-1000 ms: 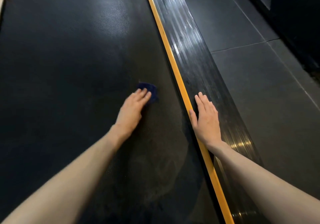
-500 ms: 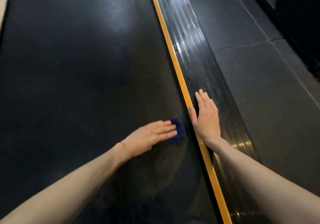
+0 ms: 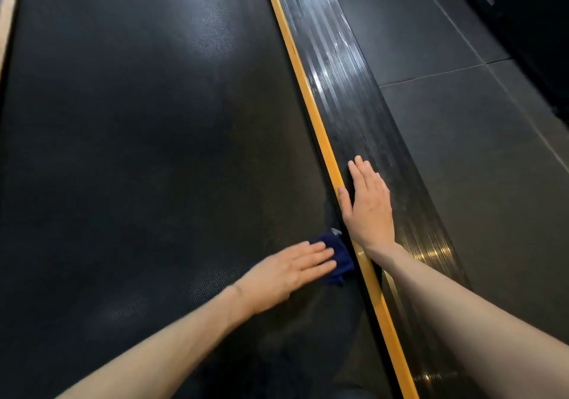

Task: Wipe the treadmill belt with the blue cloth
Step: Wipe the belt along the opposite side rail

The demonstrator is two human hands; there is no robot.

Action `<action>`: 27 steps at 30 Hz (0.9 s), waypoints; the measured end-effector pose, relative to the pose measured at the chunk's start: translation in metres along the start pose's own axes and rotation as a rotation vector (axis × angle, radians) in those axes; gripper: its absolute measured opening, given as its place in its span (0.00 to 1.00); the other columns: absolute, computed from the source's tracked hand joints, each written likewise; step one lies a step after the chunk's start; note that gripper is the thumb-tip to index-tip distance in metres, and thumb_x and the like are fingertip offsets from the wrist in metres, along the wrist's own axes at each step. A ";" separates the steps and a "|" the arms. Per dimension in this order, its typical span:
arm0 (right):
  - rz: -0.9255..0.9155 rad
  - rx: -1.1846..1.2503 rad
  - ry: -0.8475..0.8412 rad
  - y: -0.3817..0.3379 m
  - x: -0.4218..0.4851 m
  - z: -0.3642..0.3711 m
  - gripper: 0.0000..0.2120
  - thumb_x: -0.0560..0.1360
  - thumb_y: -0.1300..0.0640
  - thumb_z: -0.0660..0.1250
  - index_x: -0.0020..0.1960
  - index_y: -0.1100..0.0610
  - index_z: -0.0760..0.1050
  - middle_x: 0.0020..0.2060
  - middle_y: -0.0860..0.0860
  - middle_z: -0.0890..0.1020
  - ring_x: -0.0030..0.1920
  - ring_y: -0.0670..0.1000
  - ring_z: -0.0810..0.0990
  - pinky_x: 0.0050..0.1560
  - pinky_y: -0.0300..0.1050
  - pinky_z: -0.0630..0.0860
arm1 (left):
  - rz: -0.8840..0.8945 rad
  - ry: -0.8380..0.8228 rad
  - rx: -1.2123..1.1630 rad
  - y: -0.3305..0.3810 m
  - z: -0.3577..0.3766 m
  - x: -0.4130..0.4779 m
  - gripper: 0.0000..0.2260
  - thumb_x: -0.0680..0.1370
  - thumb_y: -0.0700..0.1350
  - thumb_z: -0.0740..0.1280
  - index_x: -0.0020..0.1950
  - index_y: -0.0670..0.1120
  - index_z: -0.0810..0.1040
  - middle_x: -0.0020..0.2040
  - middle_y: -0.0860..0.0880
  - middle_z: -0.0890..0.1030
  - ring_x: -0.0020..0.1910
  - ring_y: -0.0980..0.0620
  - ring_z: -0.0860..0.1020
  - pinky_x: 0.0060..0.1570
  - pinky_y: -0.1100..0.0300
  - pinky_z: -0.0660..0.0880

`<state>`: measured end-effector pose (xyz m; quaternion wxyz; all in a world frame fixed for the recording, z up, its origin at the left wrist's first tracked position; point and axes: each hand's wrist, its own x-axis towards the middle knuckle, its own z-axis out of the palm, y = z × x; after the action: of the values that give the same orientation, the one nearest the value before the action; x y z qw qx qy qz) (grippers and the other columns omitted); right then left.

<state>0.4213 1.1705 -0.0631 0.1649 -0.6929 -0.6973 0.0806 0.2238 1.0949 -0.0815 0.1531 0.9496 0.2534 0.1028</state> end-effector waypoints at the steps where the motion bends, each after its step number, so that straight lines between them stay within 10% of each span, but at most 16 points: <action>1: -0.002 0.000 -0.007 0.001 0.000 0.000 0.24 0.80 0.50 0.57 0.74 0.56 0.61 0.73 0.52 0.63 0.74 0.50 0.58 0.72 0.46 0.52 | -0.035 0.045 -0.001 -0.013 0.002 0.002 0.30 0.69 0.34 0.65 0.71 0.47 0.67 0.70 0.47 0.69 0.71 0.49 0.64 0.71 0.50 0.56; 9: 0.040 -0.003 -0.042 0.000 0.003 0.000 0.25 0.80 0.48 0.57 0.75 0.54 0.59 0.74 0.50 0.61 0.75 0.49 0.56 0.71 0.43 0.47 | -0.857 0.425 -0.176 -0.046 -0.021 0.029 0.34 0.71 0.28 0.63 0.74 0.47 0.58 0.75 0.51 0.56 0.74 0.53 0.51 0.71 0.56 0.45; 14: 0.026 -0.013 -0.011 -0.002 0.001 -0.001 0.24 0.81 0.50 0.57 0.74 0.55 0.60 0.74 0.51 0.62 0.74 0.50 0.58 0.72 0.45 0.50 | -0.464 0.158 -0.160 0.043 0.021 0.034 0.37 0.65 0.27 0.67 0.73 0.43 0.63 0.73 0.44 0.64 0.73 0.47 0.58 0.71 0.45 0.52; 17: 0.012 -0.003 -0.012 -0.001 0.000 -0.001 0.24 0.81 0.50 0.57 0.74 0.56 0.61 0.73 0.51 0.63 0.74 0.50 0.58 0.72 0.45 0.51 | -0.340 0.164 -0.055 0.024 0.013 0.029 0.31 0.71 0.31 0.52 0.74 0.45 0.60 0.74 0.45 0.61 0.74 0.47 0.57 0.72 0.48 0.47; 24: 0.032 0.018 -0.033 -0.001 0.002 0.000 0.24 0.80 0.49 0.57 0.74 0.55 0.60 0.74 0.51 0.62 0.74 0.50 0.57 0.72 0.45 0.49 | -1.040 0.394 -0.100 -0.078 -0.031 -0.036 0.42 0.61 0.23 0.64 0.74 0.42 0.61 0.74 0.42 0.61 0.74 0.46 0.57 0.73 0.52 0.51; 27: 0.061 -0.003 -0.034 -0.005 0.003 0.000 0.24 0.80 0.50 0.56 0.74 0.56 0.60 0.74 0.51 0.62 0.75 0.51 0.57 0.73 0.47 0.50 | -1.057 0.444 -0.082 -0.054 -0.019 -0.019 0.37 0.63 0.25 0.57 0.73 0.40 0.62 0.74 0.42 0.61 0.74 0.46 0.57 0.74 0.56 0.48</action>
<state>0.4164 1.1732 -0.0606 0.1496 -0.7126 -0.6786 0.0963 0.1779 1.1339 -0.0845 0.1634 0.6427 0.7157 0.2190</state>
